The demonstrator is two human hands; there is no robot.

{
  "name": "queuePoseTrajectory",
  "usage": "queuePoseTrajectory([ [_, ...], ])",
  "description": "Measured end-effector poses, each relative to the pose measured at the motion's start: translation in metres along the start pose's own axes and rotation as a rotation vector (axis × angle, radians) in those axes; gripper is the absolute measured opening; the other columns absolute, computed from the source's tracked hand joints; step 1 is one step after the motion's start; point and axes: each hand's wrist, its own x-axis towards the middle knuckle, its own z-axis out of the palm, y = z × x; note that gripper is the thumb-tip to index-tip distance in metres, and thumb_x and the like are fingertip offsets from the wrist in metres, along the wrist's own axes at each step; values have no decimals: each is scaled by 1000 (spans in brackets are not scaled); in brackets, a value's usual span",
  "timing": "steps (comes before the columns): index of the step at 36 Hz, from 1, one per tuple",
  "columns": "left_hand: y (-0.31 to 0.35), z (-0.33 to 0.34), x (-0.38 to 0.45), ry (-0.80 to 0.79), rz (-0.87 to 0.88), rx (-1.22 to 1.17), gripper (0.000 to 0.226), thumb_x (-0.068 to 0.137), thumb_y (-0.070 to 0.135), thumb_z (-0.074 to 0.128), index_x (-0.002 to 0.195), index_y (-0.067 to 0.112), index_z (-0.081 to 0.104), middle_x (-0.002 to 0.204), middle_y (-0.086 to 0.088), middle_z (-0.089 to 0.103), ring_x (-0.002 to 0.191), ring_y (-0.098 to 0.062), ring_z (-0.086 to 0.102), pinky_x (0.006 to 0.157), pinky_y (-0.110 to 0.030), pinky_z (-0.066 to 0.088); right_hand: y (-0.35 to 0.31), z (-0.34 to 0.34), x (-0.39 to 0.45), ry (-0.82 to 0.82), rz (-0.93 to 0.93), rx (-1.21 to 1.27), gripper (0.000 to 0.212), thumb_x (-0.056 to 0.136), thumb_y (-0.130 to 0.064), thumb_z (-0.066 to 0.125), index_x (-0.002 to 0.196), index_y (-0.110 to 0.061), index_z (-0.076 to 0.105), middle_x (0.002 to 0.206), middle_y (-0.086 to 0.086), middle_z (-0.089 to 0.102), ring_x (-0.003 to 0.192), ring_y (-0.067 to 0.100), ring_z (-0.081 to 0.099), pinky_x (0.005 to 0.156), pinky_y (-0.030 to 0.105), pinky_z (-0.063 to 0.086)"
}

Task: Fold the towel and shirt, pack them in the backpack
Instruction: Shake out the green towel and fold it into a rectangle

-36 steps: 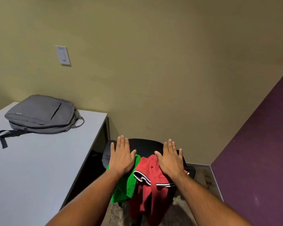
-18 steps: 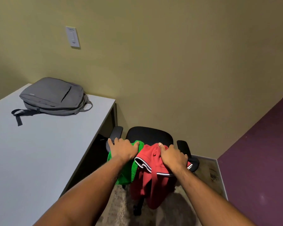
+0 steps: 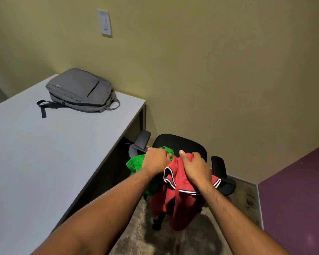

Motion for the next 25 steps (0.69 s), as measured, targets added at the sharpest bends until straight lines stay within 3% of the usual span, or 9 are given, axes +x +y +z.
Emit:
queuePoseTrajectory([
  [4, 7, 3, -6, 20, -14, -151, 35, 103, 36, 45, 75, 16, 53, 91, -16, 70, 91, -38, 63, 71, -40, 39, -10, 3, -3, 15, -33, 137, 73, 90, -77, 42, 133, -19, 54, 124, 6, 64, 108, 28, 60, 85, 40, 45],
  [8, 12, 2, -12, 43, -28, -298, 26, 102, 26, 43, 96, 12, 65, 105, -15, 72, 99, -38, 63, 85, -45, 46, -23, 10, -6, 14, -37, 290, 62, 91, -69, 56, 133, -24, 55, 120, -1, 65, 107, 25, 62, 87, 37, 48],
  [12, 7, 1, -14, 87, -107, -496, 24, 99, 22, 46, 78, 15, 52, 79, -2, 61, 80, -29, 58, 69, -40, 42, -34, 18, -8, 27, -16, 448, 65, 89, -51, 71, 143, -23, 52, 130, -2, 62, 118, 23, 61, 94, 36, 48],
  [16, 2, -8, -15, 151, -136, -642, 23, 100, 22, 48, 81, 10, 55, 82, -2, 60, 80, -22, 57, 75, -43, 47, -51, 27, -13, 33, -6, 640, 46, 86, -36, 77, 127, -23, 60, 112, -3, 69, 96, 13, 67, 81, 32, 54],
  [21, -20, -26, -20, 228, -138, -759, 18, 100, 25, 50, 92, 15, 61, 97, 0, 61, 92, -14, 59, 83, -35, 48, -85, 45, -23, 49, -57, 766, 66, 72, -51, 71, 132, -27, 60, 122, 0, 66, 101, 12, 67, 79, 27, 53],
  [25, -48, -48, -28, 330, -153, -779, 18, 102, 29, 50, 92, 19, 63, 96, 6, 60, 89, -3, 56, 78, -22, 44, -117, 59, -35, 31, -131, 821, 69, 79, -48, 73, 142, -25, 55, 129, 0, 62, 109, 13, 65, 79, 21, 49],
])
